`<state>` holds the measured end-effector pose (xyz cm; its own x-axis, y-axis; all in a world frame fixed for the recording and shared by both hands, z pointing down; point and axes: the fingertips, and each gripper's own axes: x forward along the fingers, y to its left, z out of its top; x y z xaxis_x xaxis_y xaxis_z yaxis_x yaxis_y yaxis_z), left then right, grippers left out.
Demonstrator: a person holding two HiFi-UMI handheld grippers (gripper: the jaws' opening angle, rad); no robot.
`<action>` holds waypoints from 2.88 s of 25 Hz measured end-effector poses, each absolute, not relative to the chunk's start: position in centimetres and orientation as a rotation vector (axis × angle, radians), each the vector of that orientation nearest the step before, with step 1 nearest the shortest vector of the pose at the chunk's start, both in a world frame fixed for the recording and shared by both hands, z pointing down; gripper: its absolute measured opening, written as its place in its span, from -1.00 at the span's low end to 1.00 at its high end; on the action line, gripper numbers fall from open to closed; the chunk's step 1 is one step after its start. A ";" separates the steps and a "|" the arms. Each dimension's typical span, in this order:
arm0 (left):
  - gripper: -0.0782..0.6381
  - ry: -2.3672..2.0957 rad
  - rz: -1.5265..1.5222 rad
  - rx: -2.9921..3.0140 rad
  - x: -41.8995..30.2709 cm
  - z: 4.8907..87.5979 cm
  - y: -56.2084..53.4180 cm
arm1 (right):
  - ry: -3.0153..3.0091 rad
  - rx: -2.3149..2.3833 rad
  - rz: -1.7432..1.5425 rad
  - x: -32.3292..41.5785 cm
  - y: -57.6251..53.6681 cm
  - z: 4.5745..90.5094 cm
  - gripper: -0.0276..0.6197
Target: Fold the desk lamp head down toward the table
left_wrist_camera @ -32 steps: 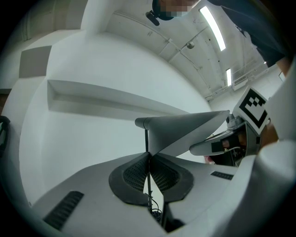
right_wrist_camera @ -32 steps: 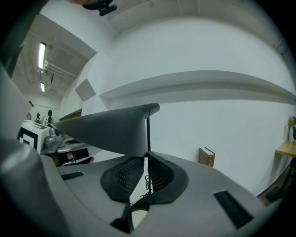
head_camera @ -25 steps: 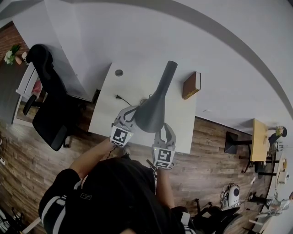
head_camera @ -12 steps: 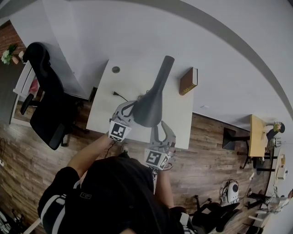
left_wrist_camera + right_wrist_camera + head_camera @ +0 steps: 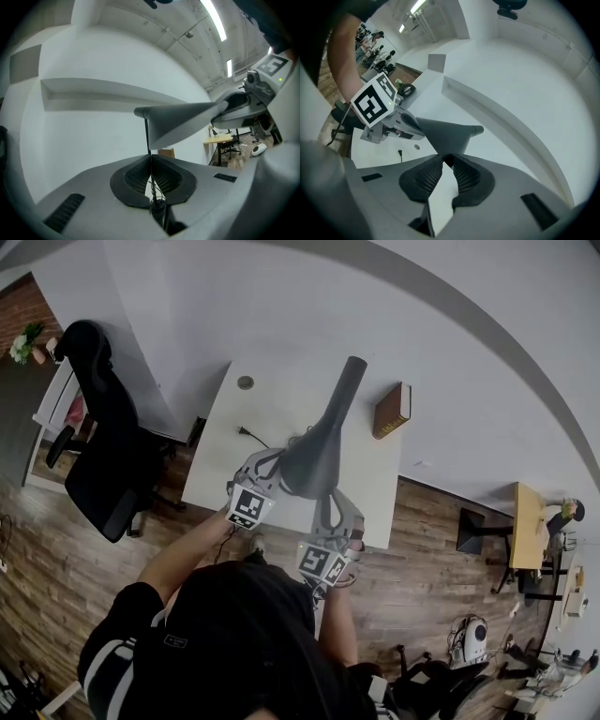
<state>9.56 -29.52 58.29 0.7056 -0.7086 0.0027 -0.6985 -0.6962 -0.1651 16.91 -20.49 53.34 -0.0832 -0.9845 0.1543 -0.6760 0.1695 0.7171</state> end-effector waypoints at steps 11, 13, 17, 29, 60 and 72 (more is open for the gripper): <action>-0.36 0.902 -0.313 -2.608 5.2 58.7 -22.5 | -1.803 1.579 -0.643 16.8 -20.3 53.4 -0.66; -0.33 0.823 -0.351 -2.517 5.5 57.0 -21.7 | -1.797 1.581 -0.641 16.8 -20.3 53.4 -0.67; -0.31 0.738 -0.359 -2.384 6.5 54.6 -21.4 | -1.785 1.582 -0.643 16.8 -20.3 53.3 -0.67; -0.48 0.618 -0.422 -2.258 9.5 54.1 -22.5 | -1.773 1.594 -0.654 16.7 -20.2 53.6 -0.68; -0.47 0.726 -0.457 -2.108 11.1 60.6 -26.3 | -1.714 1.468 -0.713 18.1 -23.9 60.0 -0.57; -0.46 0.780 -0.475 -2.076 11.7 62.0 -27.5 | -1.724 1.424 -0.722 18.6 -25.1 61.3 -0.53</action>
